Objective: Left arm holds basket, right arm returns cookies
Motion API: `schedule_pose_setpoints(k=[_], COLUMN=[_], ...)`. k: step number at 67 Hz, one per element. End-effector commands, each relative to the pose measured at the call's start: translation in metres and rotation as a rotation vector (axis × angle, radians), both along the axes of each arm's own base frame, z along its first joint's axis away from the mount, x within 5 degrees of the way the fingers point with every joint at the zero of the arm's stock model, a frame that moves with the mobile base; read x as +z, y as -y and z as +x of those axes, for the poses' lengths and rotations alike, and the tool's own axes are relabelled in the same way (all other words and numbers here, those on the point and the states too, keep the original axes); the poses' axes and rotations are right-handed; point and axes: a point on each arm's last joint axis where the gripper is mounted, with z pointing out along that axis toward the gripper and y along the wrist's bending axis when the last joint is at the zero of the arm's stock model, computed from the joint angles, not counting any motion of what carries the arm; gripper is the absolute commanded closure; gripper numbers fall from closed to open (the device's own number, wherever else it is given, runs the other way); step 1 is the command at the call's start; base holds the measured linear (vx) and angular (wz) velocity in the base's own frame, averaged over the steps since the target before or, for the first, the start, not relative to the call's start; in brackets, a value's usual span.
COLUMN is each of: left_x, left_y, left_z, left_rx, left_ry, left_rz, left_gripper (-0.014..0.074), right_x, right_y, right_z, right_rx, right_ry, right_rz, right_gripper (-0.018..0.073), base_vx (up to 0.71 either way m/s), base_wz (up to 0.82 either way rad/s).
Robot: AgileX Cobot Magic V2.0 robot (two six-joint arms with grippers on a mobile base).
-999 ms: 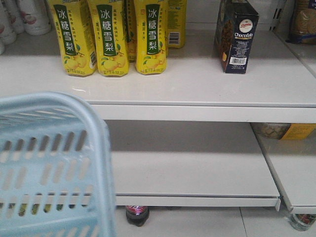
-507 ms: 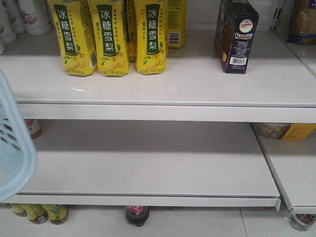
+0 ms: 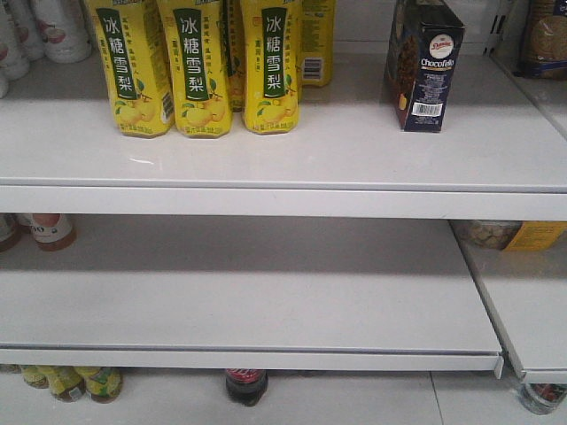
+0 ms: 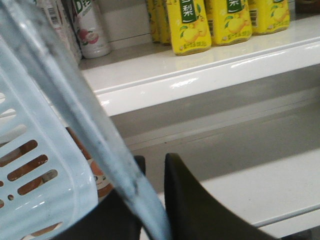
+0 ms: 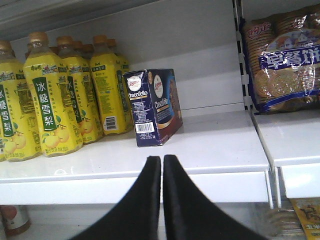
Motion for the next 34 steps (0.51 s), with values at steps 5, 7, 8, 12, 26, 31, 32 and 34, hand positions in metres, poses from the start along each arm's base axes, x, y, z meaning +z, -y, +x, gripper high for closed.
schedule_pose_setpoints(k=[5,7,8,12,26,31,32,34], left_x=[0.002,-0.001,-0.002,-0.008,-0.024,-0.029,-0.03,-0.032], left_y=[-0.001,-0.001,-0.001,-0.001,-0.002,-0.002,-0.002,-0.002], left_z=[0.004,0.006,0.007,0.01,0.017,0.019,0.019,0.02], left_rx=[0.059,0.072,0.077,0.099,0.121,0.12,0.12,0.12], left_ry=[0.14,0.139,0.14,0.137,0.117,0.114,0.112,0.11], left_rz=[-0.02,-0.022,-0.023,-0.037,-0.06,-0.06,-0.06,-0.06], left_gripper=[0.0603,0.0603,0.0603,0.0603,0.0603,0.0603,0.0603,0.0603], right_x=[0.01,0.01,0.01,0.01,0.01,0.01,0.01,0.01], right_y=[0.0,0.0,0.0,0.0,0.0,0.0,0.0,0.0], right_z=[0.0,0.0,0.0,0.0,0.0,0.0,0.0,0.0], right_rx=[-0.011,-0.011,-0.011,-0.011,-0.011,-0.011,-0.011,-0.011], right_ry=[0.038,0.038,0.038,0.038,0.038,0.038,0.038,0.038], right_rz=[-0.031,-0.031,-0.031,-0.031,-0.031,-0.031,-0.031,-0.031], right_gripper=[0.0567,0.0567,0.0567,0.0567,0.0567,0.0567,0.0567,0.0567], base_vx=[0.0,0.0,0.0,0.0,0.0,0.0,0.0,0.0], base_wz=[0.0,0.0,0.0,0.0,0.0,0.0,0.0,0.0])
